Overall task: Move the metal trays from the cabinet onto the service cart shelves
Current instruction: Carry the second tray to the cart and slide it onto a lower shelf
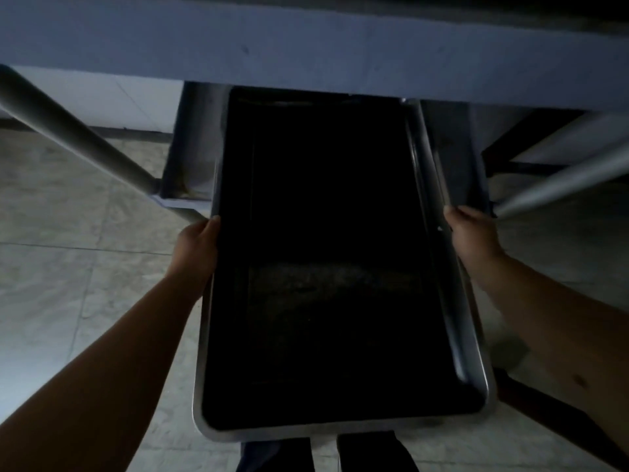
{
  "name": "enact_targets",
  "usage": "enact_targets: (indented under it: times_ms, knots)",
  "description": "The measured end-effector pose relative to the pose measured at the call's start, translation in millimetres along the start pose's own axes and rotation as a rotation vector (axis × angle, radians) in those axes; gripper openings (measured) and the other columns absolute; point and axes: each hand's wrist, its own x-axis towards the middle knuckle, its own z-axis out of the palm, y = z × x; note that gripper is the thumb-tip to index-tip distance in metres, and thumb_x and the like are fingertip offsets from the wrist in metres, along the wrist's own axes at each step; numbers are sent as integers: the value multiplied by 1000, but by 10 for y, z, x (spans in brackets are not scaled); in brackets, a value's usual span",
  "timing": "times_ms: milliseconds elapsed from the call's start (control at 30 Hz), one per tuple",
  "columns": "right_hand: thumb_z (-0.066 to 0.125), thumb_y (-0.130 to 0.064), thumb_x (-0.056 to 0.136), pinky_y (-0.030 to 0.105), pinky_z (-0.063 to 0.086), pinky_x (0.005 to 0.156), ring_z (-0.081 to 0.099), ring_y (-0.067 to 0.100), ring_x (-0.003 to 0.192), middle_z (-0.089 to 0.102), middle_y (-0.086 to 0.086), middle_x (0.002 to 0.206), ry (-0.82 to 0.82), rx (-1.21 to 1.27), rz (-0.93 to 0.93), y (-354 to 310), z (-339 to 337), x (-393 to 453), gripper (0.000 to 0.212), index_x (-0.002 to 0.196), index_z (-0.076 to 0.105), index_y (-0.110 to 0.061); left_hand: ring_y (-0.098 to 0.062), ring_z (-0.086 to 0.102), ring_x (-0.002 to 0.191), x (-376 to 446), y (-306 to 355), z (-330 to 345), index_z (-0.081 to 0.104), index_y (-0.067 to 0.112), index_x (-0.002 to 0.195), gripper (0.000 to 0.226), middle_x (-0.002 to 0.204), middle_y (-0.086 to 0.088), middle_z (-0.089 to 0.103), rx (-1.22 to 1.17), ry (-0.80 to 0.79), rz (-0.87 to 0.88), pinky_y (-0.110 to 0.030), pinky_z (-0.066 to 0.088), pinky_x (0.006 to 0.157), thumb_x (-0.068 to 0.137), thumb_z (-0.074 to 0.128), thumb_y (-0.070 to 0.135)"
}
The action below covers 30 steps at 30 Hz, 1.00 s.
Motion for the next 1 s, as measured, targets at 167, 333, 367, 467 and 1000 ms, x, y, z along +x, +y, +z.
enact_targets:
  times_ms: [167, 333, 367, 467, 1000]
  knots:
    - [51, -26, 97, 28, 33, 70, 45, 22, 73, 50, 15, 74, -23, -25, -90, -85, 341, 376, 31, 78, 59, -2, -29, 61, 88, 387, 40, -23, 65, 6, 104, 35, 95, -18, 63, -90, 3, 4, -45, 50, 80, 100, 50, 38]
    - [50, -26, 97, 28, 29, 70, 45, 22, 73, 48, 15, 71, -12, -64, -123, -161, 506, 655, 37, 63, 48, -13, -34, 66, 102, 534, 71, -25, 66, 11, 110, 30, 108, -20, 68, -178, 13, 14, -54, 50, 97, 100, 52, 35]
    - [50, -27, 97, 27, 29, 69, 45, 20, 69, 47, 12, 67, -2, -76, -120, -198, 505, 702, 40, 59, 45, -13, -37, 65, 107, 540, 95, -17, 65, 9, 113, 32, 114, -22, 67, -194, 13, 10, -55, 50, 99, 100, 51, 35]
    - [50, -32, 97, 27, 31, 68, 47, 19, 68, 47, 5, 60, 21, -111, -124, -305, 478, 775, 43, 59, 46, -11, -39, 63, 110, 562, 152, 31, 63, 4, 116, 37, 114, -24, 66, -196, 18, 17, -56, 49, 100, 102, 49, 36]
    - [47, -34, 98, 32, 47, 60, 63, 13, 62, 61, 5, 75, 285, 364, 456, 706, 598, -2004, 23, 80, 49, -20, -26, 58, 85, 47, -445, 125, 61, 18, 84, 18, 91, -17, 60, -276, 35, 6, -48, 49, 83, 93, 47, 27]
